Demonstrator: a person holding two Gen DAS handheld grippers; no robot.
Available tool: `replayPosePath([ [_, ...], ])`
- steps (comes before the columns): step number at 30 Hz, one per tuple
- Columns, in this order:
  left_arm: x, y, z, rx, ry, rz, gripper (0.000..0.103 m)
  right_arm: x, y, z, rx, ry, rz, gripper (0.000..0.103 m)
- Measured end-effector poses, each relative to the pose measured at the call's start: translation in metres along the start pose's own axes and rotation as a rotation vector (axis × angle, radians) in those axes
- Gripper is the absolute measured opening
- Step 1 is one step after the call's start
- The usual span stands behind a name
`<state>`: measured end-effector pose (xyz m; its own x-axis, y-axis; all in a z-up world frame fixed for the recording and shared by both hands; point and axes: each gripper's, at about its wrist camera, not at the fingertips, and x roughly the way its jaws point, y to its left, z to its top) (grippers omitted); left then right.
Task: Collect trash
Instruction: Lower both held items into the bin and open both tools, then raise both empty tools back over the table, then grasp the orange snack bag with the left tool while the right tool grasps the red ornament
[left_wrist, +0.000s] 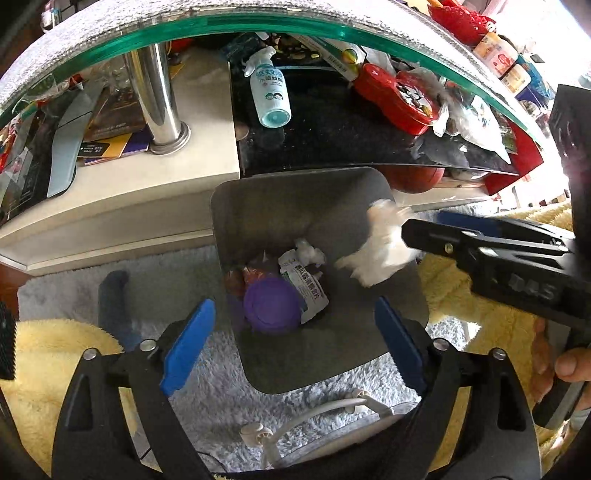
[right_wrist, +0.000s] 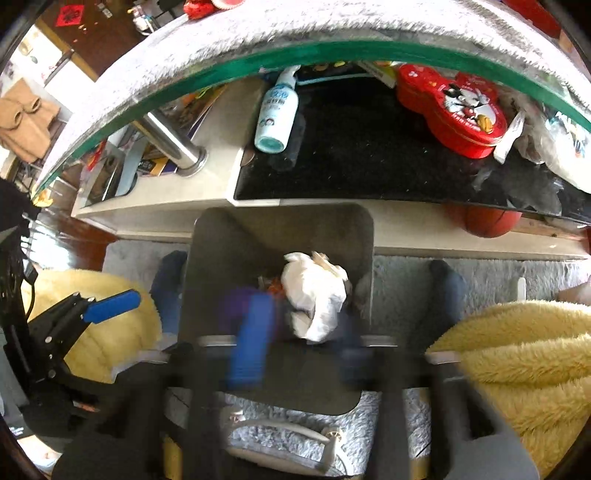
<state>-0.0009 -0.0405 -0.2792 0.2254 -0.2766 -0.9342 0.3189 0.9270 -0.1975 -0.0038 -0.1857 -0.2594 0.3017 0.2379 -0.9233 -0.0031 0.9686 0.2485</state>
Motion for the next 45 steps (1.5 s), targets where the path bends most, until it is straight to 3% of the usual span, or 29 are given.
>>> replayPosePath([
  [3, -0.004, -0.001, 0.001, 0.009, -0.011, 0.012, 0.091, -0.006, -0.001, 0.005, -0.006, -0.014, -0.009, 0.072],
  [7, -0.016, -0.002, 0.008, 0.032, -0.041, 0.031, 0.095, -0.02, 0.0, 0.013, -0.023, -0.043, -0.027, 0.09],
  [9, -0.029, -0.002, 0.014, 0.042, -0.074, 0.046, 0.095, -0.026, 0.001, 0.018, -0.029, -0.049, -0.012, 0.093],
  [17, -0.075, 0.004, 0.044, 0.036, -0.177, 0.084, 0.095, -0.075, -0.01, 0.047, 0.009, -0.147, 0.041, 0.093],
  [25, -0.112, 0.025, 0.086, 0.004, -0.261, 0.106, 0.095, -0.12, -0.024, 0.091, 0.019, -0.273, 0.029, 0.094],
  [32, -0.118, 0.037, 0.126, 0.002, -0.289, 0.117, 0.095, -0.12, -0.025, 0.136, -0.004, -0.313, 0.002, 0.094],
  [45, -0.113, 0.049, 0.228, 0.004, -0.334, 0.133, 0.095, -0.075, -0.022, 0.222, -0.051, -0.304, -0.034, 0.094],
])
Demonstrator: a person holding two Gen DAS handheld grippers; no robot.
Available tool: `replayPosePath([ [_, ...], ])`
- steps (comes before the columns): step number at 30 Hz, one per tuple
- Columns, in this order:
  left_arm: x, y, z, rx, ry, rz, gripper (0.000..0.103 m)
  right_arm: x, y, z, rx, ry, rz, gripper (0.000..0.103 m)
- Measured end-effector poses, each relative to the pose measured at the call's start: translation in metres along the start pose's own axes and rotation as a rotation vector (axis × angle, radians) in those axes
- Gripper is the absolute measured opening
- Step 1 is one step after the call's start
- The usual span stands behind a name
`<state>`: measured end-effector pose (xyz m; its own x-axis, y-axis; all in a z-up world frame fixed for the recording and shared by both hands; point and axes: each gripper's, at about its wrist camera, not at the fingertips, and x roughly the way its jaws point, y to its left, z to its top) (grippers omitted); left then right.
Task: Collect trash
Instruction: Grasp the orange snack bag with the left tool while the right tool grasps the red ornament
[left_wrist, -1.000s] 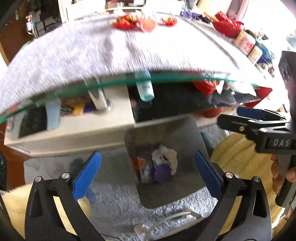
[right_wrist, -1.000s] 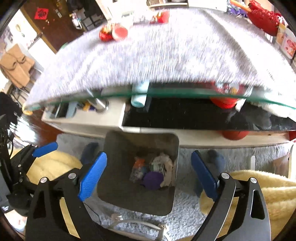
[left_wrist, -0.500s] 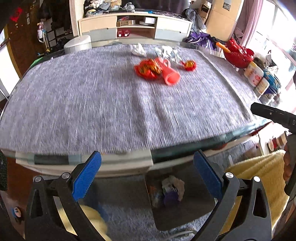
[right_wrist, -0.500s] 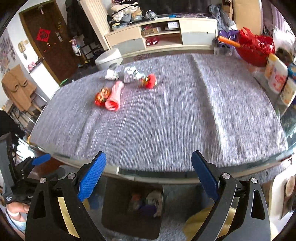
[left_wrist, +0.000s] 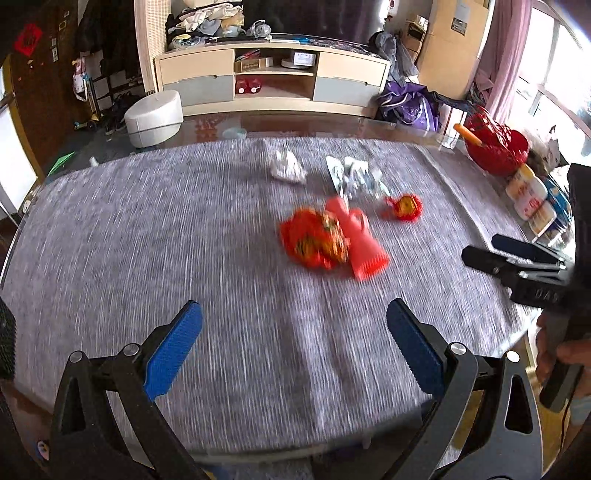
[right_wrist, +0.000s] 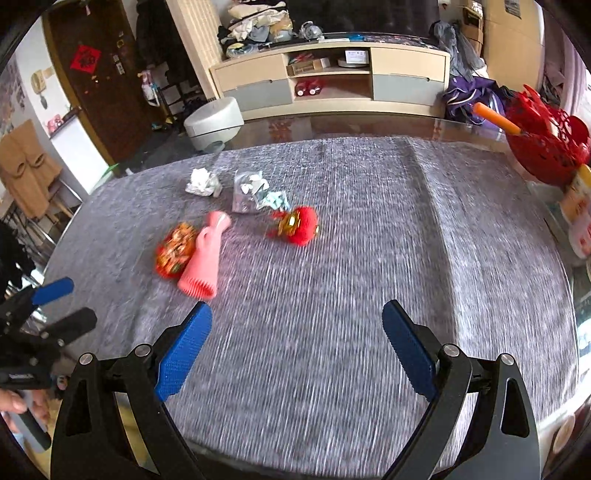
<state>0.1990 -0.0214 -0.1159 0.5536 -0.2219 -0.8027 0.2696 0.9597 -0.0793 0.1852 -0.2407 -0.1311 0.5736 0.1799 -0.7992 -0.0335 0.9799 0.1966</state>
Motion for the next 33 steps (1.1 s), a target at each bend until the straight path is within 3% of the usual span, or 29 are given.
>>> replayPosePath([
  [9, 0.047, -0.007, 0.037, 0.007, 0.014, 0.004, 0.094, 0.031, -0.01, 0.036, 0.009, -0.046, -0.012, 0.091],
  [13, 0.066, -0.007, 0.041, -0.002, 0.038, 0.01, 0.084, 0.05, -0.008, 0.043, 0.008, -0.017, 0.017, 0.072],
  [17, 0.081, -0.008, 0.043, 0.008, 0.062, 0.01, 0.074, 0.062, -0.004, 0.041, -0.011, 0.002, 0.008, 0.068],
  [22, 0.097, -0.01, 0.043, 0.009, 0.093, -0.036, 0.071, 0.075, -0.001, 0.04, -0.012, 0.018, 0.005, 0.055],
  [25, 0.101, -0.019, 0.042, 0.031, 0.104, -0.061, 0.056, 0.08, 0.002, 0.039, -0.016, 0.028, 0.009, 0.039],
  [26, 0.102, -0.02, 0.041, 0.037, 0.109, -0.066, 0.051, 0.08, 0.004, 0.038, -0.027, 0.025, 0.003, 0.038],
  [33, 0.091, -0.019, 0.039, 0.036, 0.069, -0.059, 0.048, 0.065, 0.008, 0.03, -0.064, -0.003, 0.009, 0.036],
])
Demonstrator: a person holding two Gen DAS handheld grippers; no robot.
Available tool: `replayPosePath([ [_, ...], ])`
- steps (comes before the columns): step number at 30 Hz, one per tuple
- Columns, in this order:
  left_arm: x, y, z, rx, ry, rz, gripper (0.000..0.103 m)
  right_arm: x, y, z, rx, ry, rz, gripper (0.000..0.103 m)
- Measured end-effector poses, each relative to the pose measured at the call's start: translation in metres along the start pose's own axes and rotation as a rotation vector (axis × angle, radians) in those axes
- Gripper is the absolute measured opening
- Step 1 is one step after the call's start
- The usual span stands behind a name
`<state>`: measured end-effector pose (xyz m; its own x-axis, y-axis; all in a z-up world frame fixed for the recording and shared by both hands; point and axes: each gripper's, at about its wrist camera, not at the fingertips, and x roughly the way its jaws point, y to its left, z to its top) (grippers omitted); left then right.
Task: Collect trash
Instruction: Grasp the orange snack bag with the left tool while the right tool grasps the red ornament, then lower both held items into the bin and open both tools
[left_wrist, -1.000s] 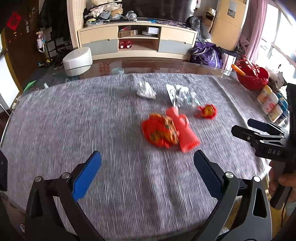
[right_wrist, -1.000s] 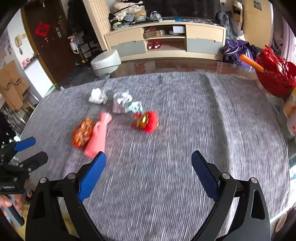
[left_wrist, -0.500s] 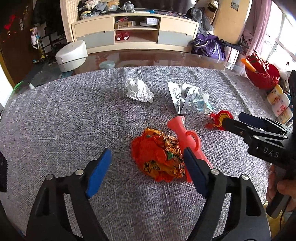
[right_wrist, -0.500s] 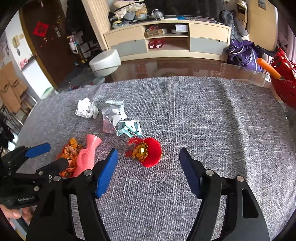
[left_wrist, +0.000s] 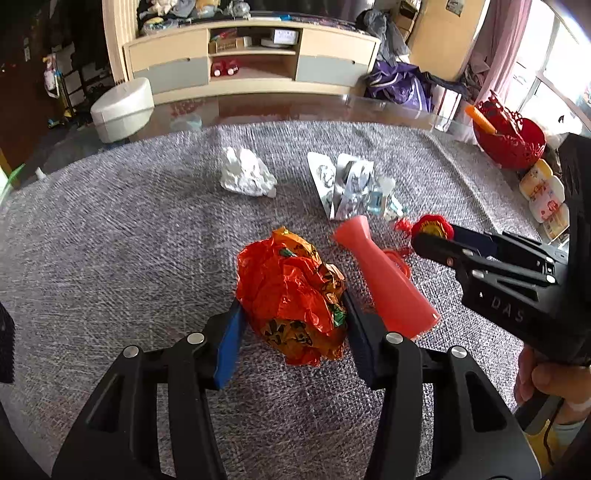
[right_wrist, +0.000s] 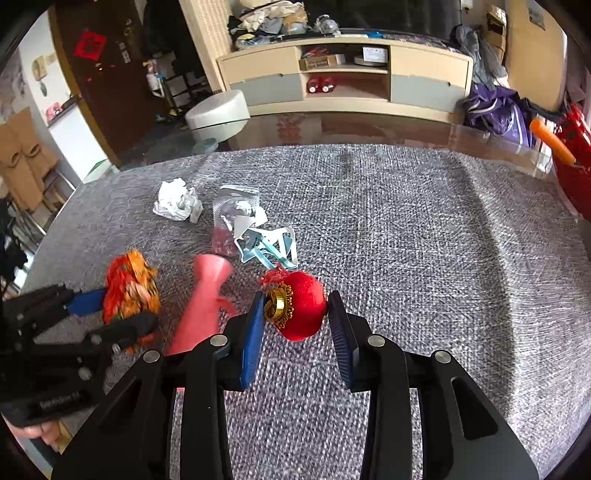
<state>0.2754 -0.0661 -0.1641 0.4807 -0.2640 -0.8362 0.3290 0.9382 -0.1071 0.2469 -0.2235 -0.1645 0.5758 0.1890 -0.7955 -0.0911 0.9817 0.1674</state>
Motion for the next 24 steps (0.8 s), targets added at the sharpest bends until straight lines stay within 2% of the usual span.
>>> replayPosePath([
  [6, -0.023, 0.001, -0.013, 0.024, -0.048, 0.04, 0.048, -0.019, 0.002, -0.015, 0.016, -0.016, 0.016, 0.035],
  [15, -0.067, -0.009, -0.039, 0.06, -0.083, 0.04, 0.048, -0.077, 0.027, -0.025, -0.053, -0.088, 0.01, 0.035],
  [24, -0.126, -0.029, -0.064, 0.057, -0.154, 0.045, 0.048, -0.135, 0.044, -0.046, -0.042, -0.132, -0.003, 0.036],
])
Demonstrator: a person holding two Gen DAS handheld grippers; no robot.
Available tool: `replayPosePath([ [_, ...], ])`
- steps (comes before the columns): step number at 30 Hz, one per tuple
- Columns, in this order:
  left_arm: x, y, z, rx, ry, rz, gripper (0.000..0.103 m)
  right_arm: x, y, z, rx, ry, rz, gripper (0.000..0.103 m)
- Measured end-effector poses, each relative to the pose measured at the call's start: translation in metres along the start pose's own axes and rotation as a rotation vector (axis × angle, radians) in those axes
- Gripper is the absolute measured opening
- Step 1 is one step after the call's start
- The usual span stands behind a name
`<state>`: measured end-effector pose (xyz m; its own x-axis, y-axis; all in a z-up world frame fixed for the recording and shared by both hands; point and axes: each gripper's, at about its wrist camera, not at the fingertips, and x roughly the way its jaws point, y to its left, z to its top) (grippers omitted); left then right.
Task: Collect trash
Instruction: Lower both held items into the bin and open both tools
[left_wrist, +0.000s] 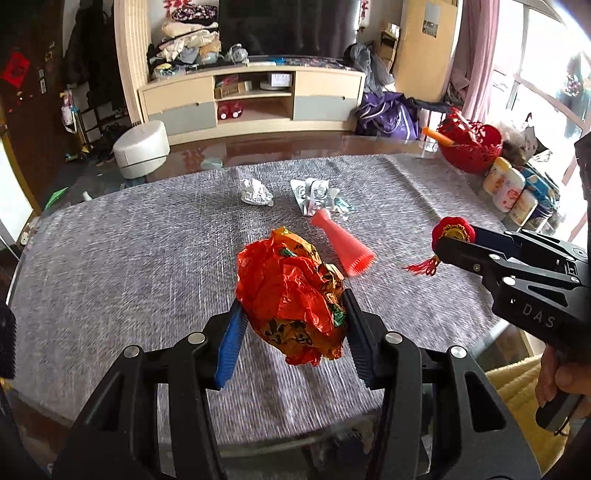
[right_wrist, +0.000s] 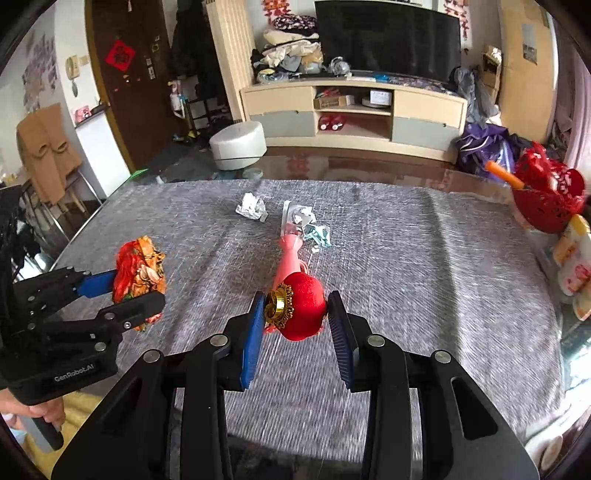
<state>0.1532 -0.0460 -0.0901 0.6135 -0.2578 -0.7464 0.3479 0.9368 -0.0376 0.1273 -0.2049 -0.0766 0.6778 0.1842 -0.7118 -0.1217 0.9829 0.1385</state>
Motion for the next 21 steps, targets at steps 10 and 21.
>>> replayPosePath([
  [10, -0.052, -0.015, -0.048, 0.013, -0.032, -0.002, 0.048, -0.048, 0.013, -0.038, 0.014, -0.01, 0.025, 0.035],
  [21, -0.072, -0.025, -0.115, -0.006, 0.022, -0.038, 0.048, -0.06, 0.03, -0.102, 0.034, 0.061, 0.069, 0.036],
])
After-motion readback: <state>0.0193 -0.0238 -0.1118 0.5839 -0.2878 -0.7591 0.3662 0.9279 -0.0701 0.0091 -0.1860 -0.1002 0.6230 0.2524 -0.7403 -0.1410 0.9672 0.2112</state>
